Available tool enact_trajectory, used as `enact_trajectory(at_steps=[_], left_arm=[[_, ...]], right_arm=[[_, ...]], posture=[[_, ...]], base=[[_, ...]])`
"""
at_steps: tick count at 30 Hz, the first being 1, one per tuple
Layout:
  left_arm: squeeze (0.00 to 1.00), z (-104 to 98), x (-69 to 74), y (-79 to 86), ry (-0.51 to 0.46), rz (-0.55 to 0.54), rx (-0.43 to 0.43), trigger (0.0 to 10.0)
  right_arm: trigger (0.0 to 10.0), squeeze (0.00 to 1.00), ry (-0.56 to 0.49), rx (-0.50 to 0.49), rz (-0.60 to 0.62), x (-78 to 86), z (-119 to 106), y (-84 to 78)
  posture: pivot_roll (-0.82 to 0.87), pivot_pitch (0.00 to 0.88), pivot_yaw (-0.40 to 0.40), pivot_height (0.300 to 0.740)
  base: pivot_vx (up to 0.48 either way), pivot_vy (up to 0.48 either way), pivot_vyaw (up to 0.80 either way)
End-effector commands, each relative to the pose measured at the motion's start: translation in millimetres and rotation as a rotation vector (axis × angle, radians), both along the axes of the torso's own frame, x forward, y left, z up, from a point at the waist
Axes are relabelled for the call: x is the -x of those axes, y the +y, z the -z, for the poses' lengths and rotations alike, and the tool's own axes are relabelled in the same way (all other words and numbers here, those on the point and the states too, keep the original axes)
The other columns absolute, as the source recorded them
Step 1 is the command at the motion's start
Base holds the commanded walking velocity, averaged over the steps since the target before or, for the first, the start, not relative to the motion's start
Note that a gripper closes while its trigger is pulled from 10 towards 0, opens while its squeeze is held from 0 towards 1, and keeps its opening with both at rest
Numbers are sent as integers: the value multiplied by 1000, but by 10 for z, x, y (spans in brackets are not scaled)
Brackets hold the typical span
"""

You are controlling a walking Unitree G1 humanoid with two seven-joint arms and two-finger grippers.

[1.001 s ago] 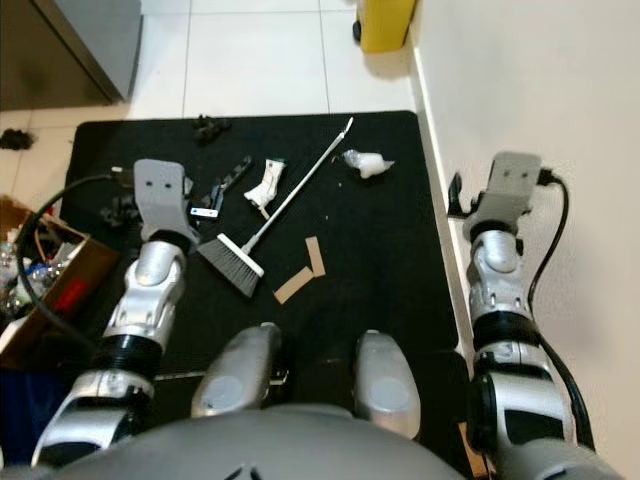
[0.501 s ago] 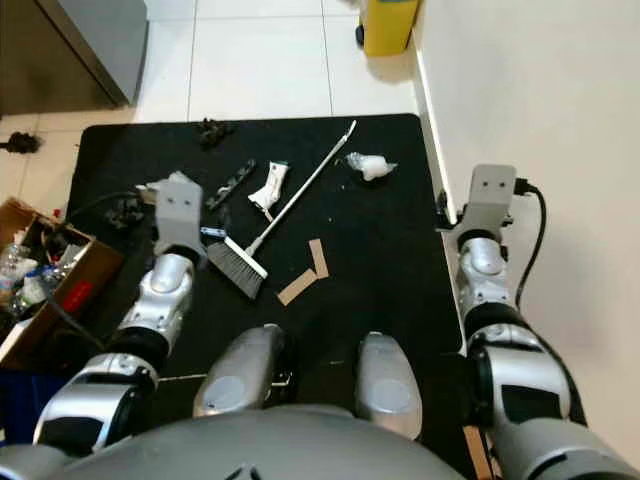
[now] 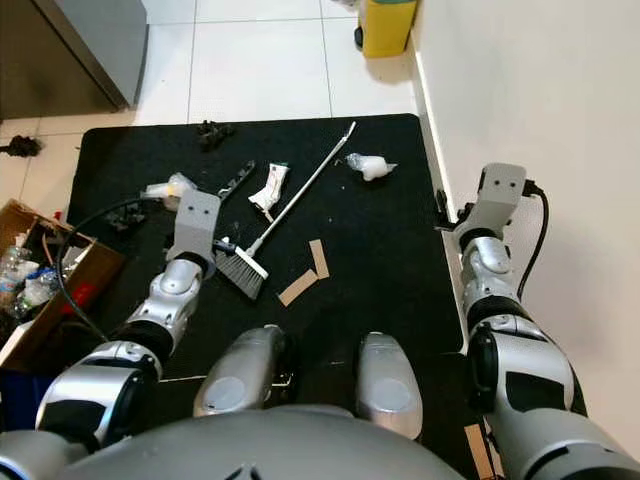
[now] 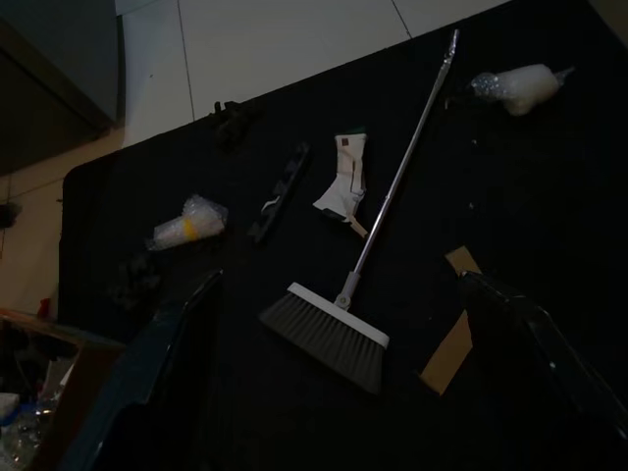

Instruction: Sweep floor

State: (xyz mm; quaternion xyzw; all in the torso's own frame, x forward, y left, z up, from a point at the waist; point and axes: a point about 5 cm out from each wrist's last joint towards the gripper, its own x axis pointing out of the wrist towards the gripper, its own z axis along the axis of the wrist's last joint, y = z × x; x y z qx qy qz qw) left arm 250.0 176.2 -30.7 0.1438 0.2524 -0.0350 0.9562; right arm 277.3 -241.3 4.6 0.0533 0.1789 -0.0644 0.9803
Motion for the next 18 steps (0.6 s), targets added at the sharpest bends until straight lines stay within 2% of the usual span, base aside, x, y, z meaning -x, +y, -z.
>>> enact_trajectory(at_steps=[1,18], left_arm=[[0,-5,-7,65,-2,6,-31,10000],[0,-16,-40,153,9,-20,-43,10000]], right_arm=[[10000,0,0,-19,18,10,11,-14],[10000,0,-19,-63,19,-25,-7,19]], posture=[[60,0,7,740],[66,0,-1,740]], base=[[0,0,0],[0,0,0]])
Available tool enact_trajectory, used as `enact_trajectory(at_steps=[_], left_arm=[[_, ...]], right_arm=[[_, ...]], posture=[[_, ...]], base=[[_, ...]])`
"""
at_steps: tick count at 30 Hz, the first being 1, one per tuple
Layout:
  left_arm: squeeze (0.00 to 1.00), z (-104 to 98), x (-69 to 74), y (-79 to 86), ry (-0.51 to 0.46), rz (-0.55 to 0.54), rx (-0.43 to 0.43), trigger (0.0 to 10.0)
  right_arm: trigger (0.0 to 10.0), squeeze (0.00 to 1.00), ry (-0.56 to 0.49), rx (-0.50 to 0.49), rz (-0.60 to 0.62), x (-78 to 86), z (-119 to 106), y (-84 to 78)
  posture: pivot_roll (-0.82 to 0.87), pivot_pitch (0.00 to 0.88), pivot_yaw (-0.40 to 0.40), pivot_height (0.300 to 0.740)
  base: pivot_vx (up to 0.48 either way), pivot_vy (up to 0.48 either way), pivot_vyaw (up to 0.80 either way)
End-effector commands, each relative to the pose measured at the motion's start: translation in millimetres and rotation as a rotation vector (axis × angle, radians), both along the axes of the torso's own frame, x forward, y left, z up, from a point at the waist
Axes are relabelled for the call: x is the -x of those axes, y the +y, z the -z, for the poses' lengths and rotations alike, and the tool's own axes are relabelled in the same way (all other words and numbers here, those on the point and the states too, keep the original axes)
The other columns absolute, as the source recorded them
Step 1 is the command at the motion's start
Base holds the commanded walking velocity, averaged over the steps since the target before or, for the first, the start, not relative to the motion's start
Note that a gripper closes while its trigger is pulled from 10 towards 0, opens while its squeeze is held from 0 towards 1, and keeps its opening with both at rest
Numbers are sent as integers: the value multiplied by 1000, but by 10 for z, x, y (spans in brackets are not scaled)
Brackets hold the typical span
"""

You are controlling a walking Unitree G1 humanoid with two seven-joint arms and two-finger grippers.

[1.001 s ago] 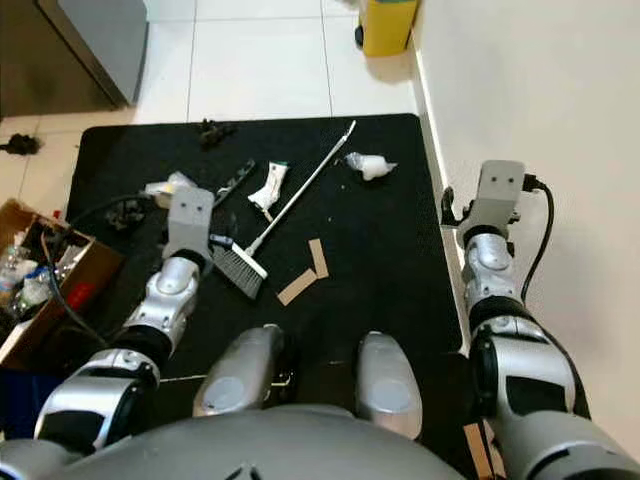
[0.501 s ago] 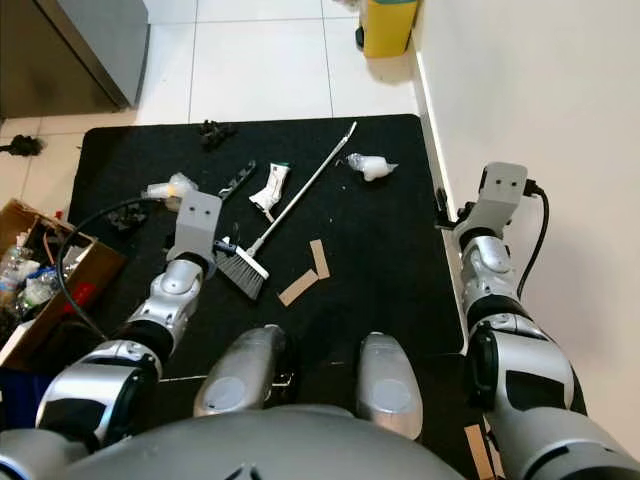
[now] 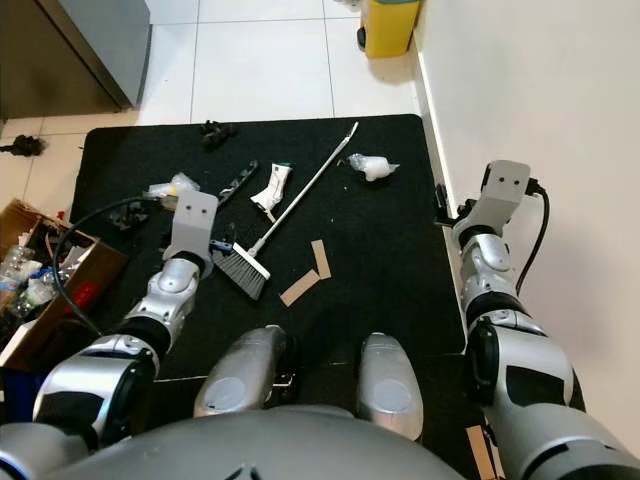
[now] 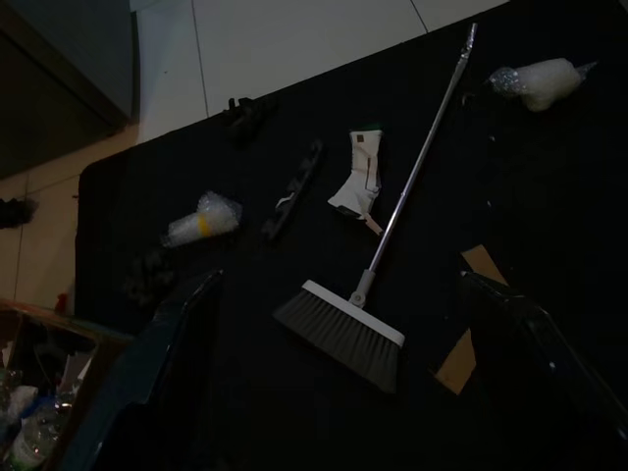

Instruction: Sweep floor

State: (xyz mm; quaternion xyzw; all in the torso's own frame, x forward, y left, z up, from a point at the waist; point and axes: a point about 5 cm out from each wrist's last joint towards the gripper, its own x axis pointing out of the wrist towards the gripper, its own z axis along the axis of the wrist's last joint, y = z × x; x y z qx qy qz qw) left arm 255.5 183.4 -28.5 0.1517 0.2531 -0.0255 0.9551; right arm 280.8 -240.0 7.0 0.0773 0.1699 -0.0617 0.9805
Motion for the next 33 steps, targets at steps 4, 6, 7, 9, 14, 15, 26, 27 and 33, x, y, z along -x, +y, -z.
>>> enact_trajectory(at_steps=[4,6,7,9,14,15,26,27,33], left_arm=[[0,-9,-7,101,10,-4,-31,10000],[0,-15,-14,108,10,-5,-32,10000],[0,-15,-14,108,10,-5,-32,10000],[0,-18,-20,113,10,-6,-33,10000],[0,-40,-59,126,15,-2,-35,10000],[0,-40,-59,126,15,-2,-35,10000],[0,-83,-143,93,18,-1,-37,10000],[0,-86,-148,91,16,-2,-39,10000],[0,-121,-164,87,-30,13,-78,10000]], right_arm=[[10000,0,2,-12,8,-11,5,26],[10000,0,1,-10,5,-19,0,34],[10000,0,1,-10,5,-19,0,34],[10000,0,0,-9,3,-25,-4,39],[10000,0,-8,-3,5,-63,-30,64],[10000,0,-8,-3,5,-63,-30,64],[10000,0,-1,-1,14,-125,-73,60],[10000,0,0,0,14,-128,-76,60],[10000,0,-1,17,15,-128,-80,56]], posture=[[61,0,8,740],[56,0,14,740],[56,0,14,740],[55,0,16,740],[23,0,41,740],[23,0,41,740],[36,0,31,740],[38,0,30,740],[48,0,31,740]], base=[[0,0,0],[0,0,0],[0,0,0],[0,0,0],[0,0,0],[0,0,0],[0,0,0],[0,0,0],[0,0,0]])
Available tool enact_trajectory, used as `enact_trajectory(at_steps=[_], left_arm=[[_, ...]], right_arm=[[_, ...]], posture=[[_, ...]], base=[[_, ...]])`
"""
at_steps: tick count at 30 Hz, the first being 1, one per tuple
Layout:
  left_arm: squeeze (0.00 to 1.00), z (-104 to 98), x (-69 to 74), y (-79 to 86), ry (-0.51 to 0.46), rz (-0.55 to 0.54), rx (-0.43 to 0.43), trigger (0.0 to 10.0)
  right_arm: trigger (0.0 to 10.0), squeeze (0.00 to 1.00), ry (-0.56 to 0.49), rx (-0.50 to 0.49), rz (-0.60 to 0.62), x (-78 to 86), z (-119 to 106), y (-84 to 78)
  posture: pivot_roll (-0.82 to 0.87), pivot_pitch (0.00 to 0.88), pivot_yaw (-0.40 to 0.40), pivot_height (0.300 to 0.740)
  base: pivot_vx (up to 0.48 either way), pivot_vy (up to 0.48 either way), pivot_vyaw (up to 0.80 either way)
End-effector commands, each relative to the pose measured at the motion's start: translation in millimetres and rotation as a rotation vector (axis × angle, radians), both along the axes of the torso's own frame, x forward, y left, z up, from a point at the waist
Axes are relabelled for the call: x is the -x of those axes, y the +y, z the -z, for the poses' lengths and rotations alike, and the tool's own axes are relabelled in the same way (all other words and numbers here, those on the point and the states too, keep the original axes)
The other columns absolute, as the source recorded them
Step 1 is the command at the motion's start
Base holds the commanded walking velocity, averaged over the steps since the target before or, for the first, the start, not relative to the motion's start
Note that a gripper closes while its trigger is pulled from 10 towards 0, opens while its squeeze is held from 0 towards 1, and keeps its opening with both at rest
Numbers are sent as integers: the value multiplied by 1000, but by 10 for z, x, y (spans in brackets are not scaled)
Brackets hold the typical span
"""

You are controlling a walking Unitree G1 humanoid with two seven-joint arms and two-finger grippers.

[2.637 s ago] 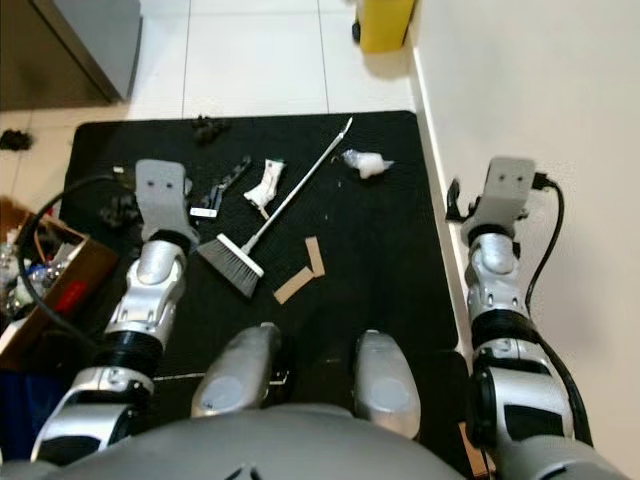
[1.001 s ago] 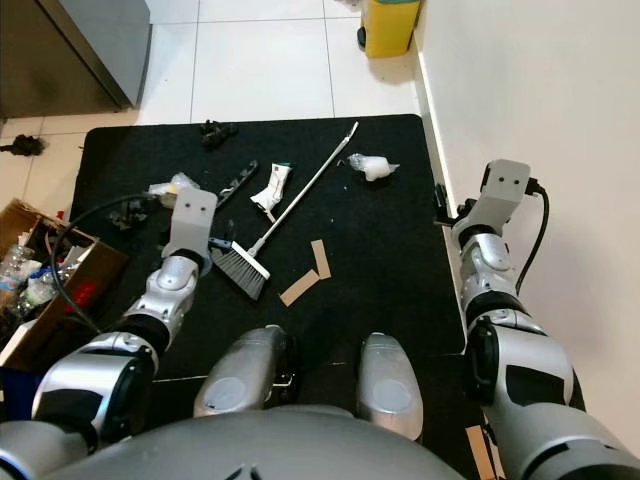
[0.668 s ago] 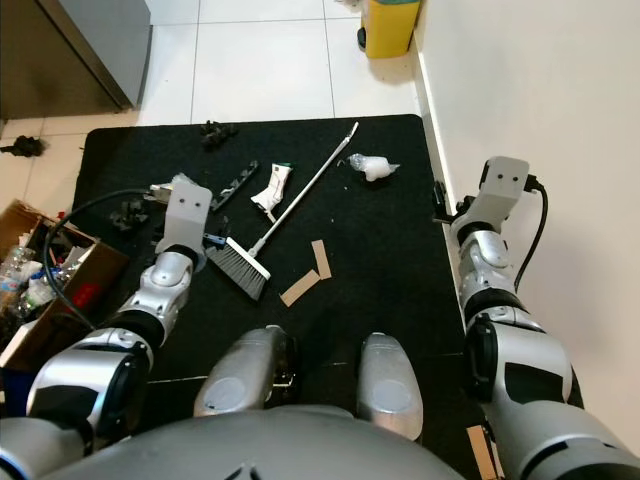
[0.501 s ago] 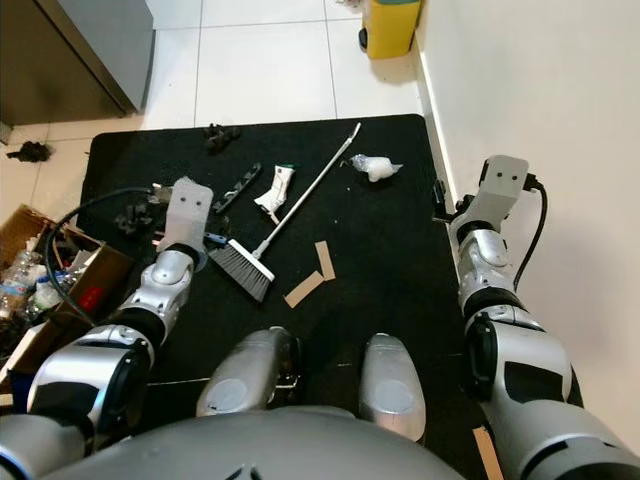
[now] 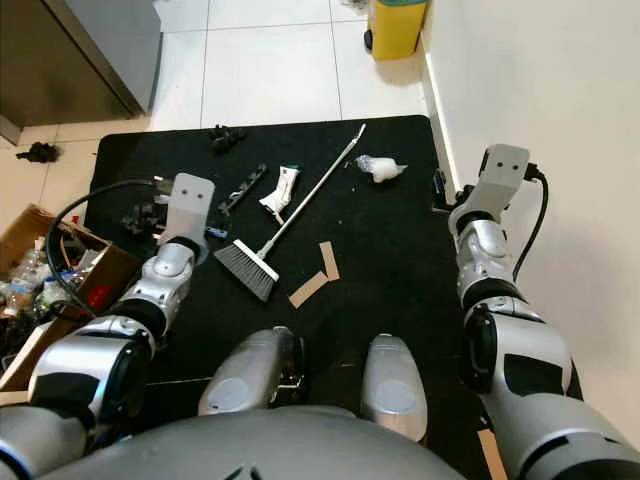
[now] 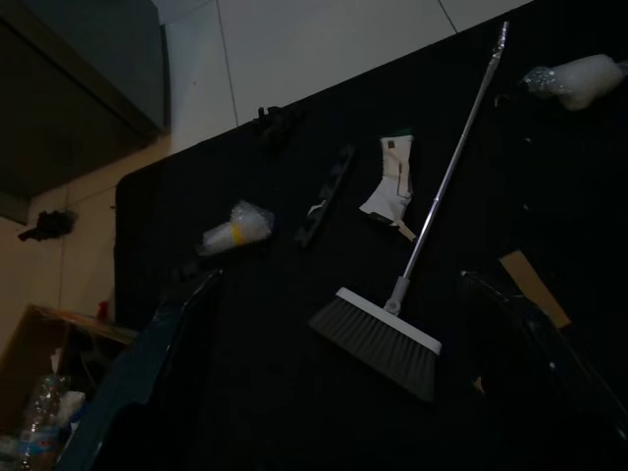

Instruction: Sweep floor

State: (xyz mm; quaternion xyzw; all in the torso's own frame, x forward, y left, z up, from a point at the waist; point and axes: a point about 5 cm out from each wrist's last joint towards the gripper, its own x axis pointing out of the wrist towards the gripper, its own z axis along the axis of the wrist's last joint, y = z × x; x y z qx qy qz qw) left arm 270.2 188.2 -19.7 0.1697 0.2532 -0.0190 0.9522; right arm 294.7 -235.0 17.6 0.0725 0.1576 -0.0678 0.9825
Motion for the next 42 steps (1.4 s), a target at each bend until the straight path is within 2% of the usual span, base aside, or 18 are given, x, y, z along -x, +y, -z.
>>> enact_trajectory(at_steps=[1,2,4,5,9,12,14,15,18,22,24,28,34,38,40,42], left_arm=[[0,-33,-17,39,-28,17,-40,10000],[0,-75,-28,13,-74,71,-45,10000],[0,-105,-32,-9,-104,112,-46,10000],[0,-230,-63,-98,-178,228,37,10000],[0,-362,-116,-177,-246,290,82,10000],[0,-543,-237,-300,-334,313,100,10000],[0,-782,-439,-460,-438,269,128,10000],[0,-782,-439,-460,-438,269,128,10000],[0,-917,-622,-552,-458,162,116,10000],[0,-985,-700,-564,-456,100,120,10000],[0,-1150,-793,-533,-491,60,133,10000],[0,-1179,-804,-501,-490,60,118,10000],[0,-1067,-810,-413,-424,-8,45,10000],[0,-1072,-811,-358,-434,-52,6,10000],[0,-1043,-729,-254,-466,-104,1,10000],[0,-1043,-729,-254,-466,-104,1,10000]], right_arm=[[10000,0,22,4,3,10,26,6],[10000,0,19,15,4,17,28,5],[10000,0,18,22,4,21,29,4],[10000,0,14,22,7,34,35,-5],[10000,0,14,18,8,42,39,-15],[10000,0,13,19,8,54,43,-28],[10000,0,14,19,13,69,50,-47],[10000,0,14,19,13,69,50,-47],[10000,0,17,19,19,88,64,-58],[10000,0,20,19,21,98,74,-57],[10000,0,24,15,17,105,86,-43],[10000,0,22,15,14,106,88,-32],[10000,0,14,10,8,104,92,-1],[10000,0,11,8,7,105,94,13],[10000,0,9,7,3,107,96,20],[10000,0,9,7,3,107,96,20]], posture=[[48,0,31,740],[60,0,30,740],[60,0,30,740],[76,0,24,740],[81,0,19,740],[83,0,13,740],[81,0,4,740],[81,0,4,740],[72,0,-5,740],[63,0,-6,740],[58,0,-7,740],[56,0,0,740],[48,0,11,740],[48,0,14,740],[57,0,8,740],[57,0,8,740]], base=[[0,0,0],[0,0,0],[0,0,0],[0,0,0],[0,0,0],[0,0,0],[0,0,0],[0,0,0],[0,0,0],[0,0,0],[0,0,0],[0,0,0],[0,0,0],[0,0,0],[0,0,0],[0,0,0]])
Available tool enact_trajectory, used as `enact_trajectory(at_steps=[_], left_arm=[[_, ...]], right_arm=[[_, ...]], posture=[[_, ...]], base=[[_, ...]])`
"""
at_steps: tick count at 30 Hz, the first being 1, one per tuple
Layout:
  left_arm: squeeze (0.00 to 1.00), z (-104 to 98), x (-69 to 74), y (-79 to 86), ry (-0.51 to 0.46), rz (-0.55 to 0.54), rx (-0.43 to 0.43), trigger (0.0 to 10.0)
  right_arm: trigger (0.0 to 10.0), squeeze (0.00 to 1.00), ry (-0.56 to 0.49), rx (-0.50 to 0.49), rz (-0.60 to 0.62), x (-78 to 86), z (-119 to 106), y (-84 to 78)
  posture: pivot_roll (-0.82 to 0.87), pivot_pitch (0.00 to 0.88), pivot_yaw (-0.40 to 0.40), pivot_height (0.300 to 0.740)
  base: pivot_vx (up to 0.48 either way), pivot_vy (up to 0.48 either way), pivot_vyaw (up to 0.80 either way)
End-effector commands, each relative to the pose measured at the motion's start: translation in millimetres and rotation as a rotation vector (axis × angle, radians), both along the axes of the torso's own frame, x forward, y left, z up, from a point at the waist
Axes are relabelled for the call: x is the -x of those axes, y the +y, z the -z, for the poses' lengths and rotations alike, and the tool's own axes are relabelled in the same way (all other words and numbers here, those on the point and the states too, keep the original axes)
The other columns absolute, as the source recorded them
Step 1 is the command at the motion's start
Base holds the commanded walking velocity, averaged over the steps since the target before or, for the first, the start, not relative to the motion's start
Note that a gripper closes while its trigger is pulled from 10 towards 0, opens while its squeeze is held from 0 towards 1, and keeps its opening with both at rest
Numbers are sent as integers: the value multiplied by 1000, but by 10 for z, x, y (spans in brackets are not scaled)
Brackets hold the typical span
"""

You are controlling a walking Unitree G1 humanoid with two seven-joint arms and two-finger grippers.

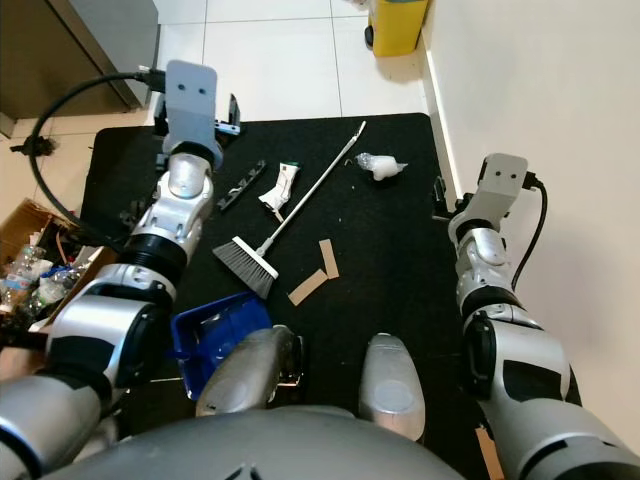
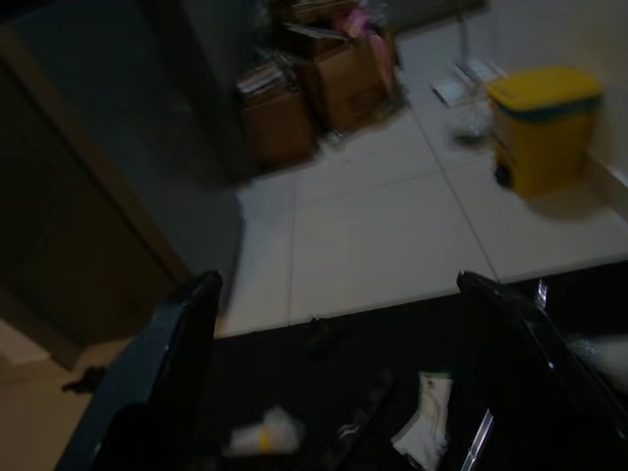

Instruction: Sweep floor

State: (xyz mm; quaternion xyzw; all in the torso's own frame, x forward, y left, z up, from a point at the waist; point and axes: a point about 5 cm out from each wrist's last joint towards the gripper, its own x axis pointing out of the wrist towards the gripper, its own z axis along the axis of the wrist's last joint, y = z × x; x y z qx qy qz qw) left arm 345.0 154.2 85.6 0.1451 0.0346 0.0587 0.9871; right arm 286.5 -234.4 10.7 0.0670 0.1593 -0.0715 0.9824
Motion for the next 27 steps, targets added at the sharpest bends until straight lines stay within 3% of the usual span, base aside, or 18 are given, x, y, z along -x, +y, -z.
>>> enact_trajectory(at_steps=[1,2,4,7,9,14,19,24,27], left_arm=[[0,60,101,137,-12,-38,-18,10000],[0,60,101,137,-12,-38,-18,10000],[0,199,307,269,-1,-90,5,10000],[0,259,424,350,4,-123,15,10000],[0,293,551,558,11,-222,21,10000],[0,257,540,668,5,-231,-17,10000],[0,267,557,649,17,-191,-89,10000],[0,350,719,705,77,-248,-74,10000],[0,480,914,841,126,-331,-51,10000]], right_arm=[[10000,0,5,-6,-5,27,30,18],[10000,0,5,-6,-5,27,30,18],[10000,0,6,-6,-7,32,34,17],[10000,0,6,-5,-7,36,36,14],[10000,0,7,-4,-8,45,39,3],[10000,0,10,-3,-7,55,45,-10],[10000,0,12,-3,-3,63,51,-16],[10000,0,13,0,2,76,59,-25],[10000,0,14,1,5,88,65,-35]], posture=[[56,0,7,740],[56,0,7,740],[63,0,6,740],[68,0,5,740],[83,0,-3,740],[81,0,1,740],[72,0,13,740],[73,0,25,740],[78,0,21,740]], base=[[0,0,0],[0,0,0],[0,0,0],[0,0,0],[0,0,0],[0,0,0],[0,0,0],[0,0,0],[0,0,0]])
